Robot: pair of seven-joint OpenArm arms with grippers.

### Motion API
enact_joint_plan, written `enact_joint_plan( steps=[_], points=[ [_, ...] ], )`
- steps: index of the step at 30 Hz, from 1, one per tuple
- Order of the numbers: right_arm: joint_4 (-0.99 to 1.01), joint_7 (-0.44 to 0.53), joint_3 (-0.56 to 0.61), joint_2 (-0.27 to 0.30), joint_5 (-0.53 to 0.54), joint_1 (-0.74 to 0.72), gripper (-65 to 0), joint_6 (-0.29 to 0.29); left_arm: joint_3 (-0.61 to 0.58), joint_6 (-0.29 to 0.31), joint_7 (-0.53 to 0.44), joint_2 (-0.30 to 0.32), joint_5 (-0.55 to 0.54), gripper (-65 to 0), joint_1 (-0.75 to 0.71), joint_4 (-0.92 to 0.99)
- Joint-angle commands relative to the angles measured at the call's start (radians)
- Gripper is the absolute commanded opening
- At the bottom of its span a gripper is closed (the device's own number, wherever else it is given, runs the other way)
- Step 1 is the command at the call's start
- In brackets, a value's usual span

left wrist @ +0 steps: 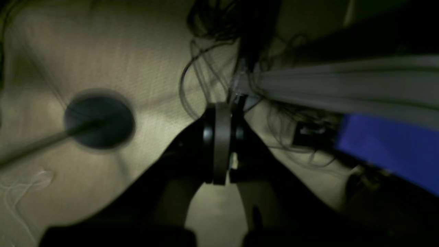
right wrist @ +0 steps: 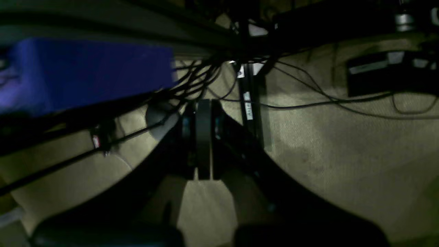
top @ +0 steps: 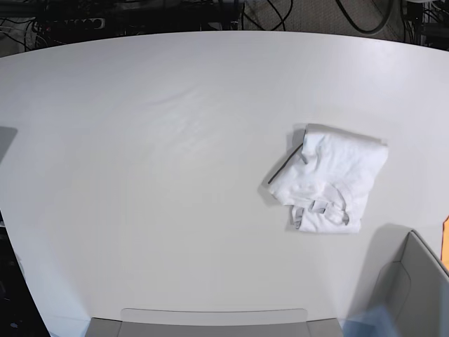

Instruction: Fold the T-shirt properly

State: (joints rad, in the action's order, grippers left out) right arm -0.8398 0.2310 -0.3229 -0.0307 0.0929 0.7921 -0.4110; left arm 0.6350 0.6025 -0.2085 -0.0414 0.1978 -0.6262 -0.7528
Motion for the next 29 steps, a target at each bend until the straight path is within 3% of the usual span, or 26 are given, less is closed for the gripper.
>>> enact_joint_plan(
  steps=[1,4,5,6,10,12,13,16,18,20,22,29],
  points=[
    [0.060,0.021,-0.025,0.024,-0.017,-0.032,-65.0,-0.004,0.036,0.012,-0.004,0.013,0.033,-65.0,0.044,0.072],
    [0.281,0.021,-0.072,0.079,-0.100,-0.178,-65.0,-0.004,0.150,0.001,-0.004,0.074,0.130,-65.0,0.188,0.329],
    [0.373,0.023,-0.083,0.108,-0.134,-0.230,-65.0,-0.001,0.182,-0.029,-0.009,0.099,0.165,-65.0,0.230,0.422],
    [0.446,0.023,-0.091,0.128,-0.160,-0.280,-65.0,-0.001,0.199,-0.071,-0.012,0.125,0.197,-65.0,0.260,0.497],
    [0.716,0.024,-0.135,0.213,-0.224,-0.449,-65.0,0.010,0.208,-0.349,-0.050,0.196,0.315,-65.0,0.342,0.692],
    [0.775,0.024,-0.134,0.242,-0.241,-0.503,-65.0,0.077,0.208,-0.496,-0.073,0.208,0.360,-65.0,0.355,0.729],
    [0.784,0.024,-0.123,0.248,-0.252,-0.521,-65.0,0.142,0.208,-0.571,-0.075,0.209,0.378,-65.0,0.366,0.740],
    [0.785,0.024,-0.072,0.255,-0.315,-0.554,-65.0,0.373,0.208,-0.695,-0.068,0.216,0.432,-65.0,0.378,0.746],
    [0.785,0.023,-0.037,0.255,-0.367,-0.572,-65.0,0.544,0.210,-0.711,-0.047,0.216,0.466,-65.0,0.389,0.746],
    [0.785,0.023,-0.003,0.249,-0.413,-0.577,-65.0,0.674,0.210,-0.711,-0.026,0.212,0.483,-65.0,0.400,0.746],
    [0.788,0.023,0.026,0.248,-0.445,-0.592,-65.0,0.752,0.211,-0.711,-0.016,0.209,0.481,-65.0,0.403,0.746],
    [0.790,0.018,0.029,0.229,-0.451,-0.615,-65.0,0.775,0.213,-0.711,-0.016,0.182,0.480,-65.0,0.403,0.746]
  ],
)
